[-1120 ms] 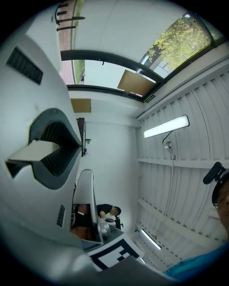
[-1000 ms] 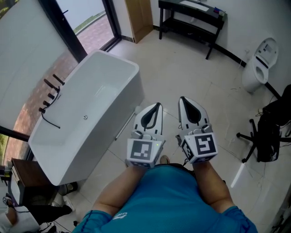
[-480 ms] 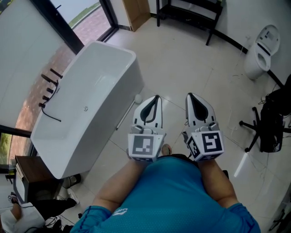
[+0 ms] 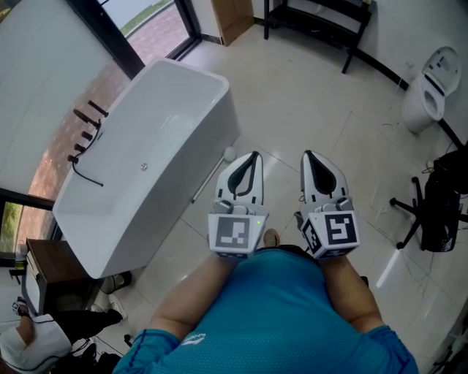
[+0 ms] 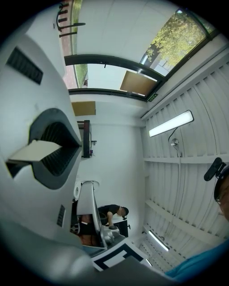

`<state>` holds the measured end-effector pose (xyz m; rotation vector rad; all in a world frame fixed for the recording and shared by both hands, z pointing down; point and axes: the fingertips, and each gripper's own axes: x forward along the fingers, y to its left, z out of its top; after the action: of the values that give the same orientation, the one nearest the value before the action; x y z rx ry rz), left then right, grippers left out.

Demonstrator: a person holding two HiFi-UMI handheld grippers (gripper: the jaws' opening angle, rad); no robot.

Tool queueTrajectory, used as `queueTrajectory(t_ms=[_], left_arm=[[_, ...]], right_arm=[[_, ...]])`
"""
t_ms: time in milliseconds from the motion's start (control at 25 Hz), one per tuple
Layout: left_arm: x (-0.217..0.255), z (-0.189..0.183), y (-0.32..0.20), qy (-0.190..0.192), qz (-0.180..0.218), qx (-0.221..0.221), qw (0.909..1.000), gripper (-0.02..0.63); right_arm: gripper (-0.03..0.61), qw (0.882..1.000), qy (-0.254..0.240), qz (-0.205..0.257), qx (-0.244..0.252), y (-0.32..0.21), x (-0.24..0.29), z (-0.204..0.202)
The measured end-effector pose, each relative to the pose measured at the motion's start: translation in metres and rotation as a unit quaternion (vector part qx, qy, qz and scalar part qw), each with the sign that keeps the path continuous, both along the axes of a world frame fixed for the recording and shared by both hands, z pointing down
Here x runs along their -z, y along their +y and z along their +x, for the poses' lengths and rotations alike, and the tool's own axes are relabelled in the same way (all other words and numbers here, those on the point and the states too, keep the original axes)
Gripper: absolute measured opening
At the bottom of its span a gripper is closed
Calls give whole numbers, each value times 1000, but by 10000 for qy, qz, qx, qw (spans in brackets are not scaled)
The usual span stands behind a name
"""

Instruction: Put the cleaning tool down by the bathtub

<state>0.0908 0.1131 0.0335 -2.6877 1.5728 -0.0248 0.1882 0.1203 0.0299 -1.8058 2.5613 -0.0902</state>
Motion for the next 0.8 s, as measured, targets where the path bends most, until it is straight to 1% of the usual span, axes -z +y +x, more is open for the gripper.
queueTrajectory(t_ms=[280, 440, 800], left_arm=[[-8, -3, -6, -56, -53, 52, 10000, 0], [-10, -4, -11, -26, -93, 88, 9999, 0], [-16, 2, -17, -66, -113, 7, 9999, 0]], right_arm=[[2, 9999, -28, -87, 81, -8, -11, -5], [2, 9999, -28, -133, 88, -13, -14, -5], [2, 9998, 33, -171, 74, -18, -19, -1]])
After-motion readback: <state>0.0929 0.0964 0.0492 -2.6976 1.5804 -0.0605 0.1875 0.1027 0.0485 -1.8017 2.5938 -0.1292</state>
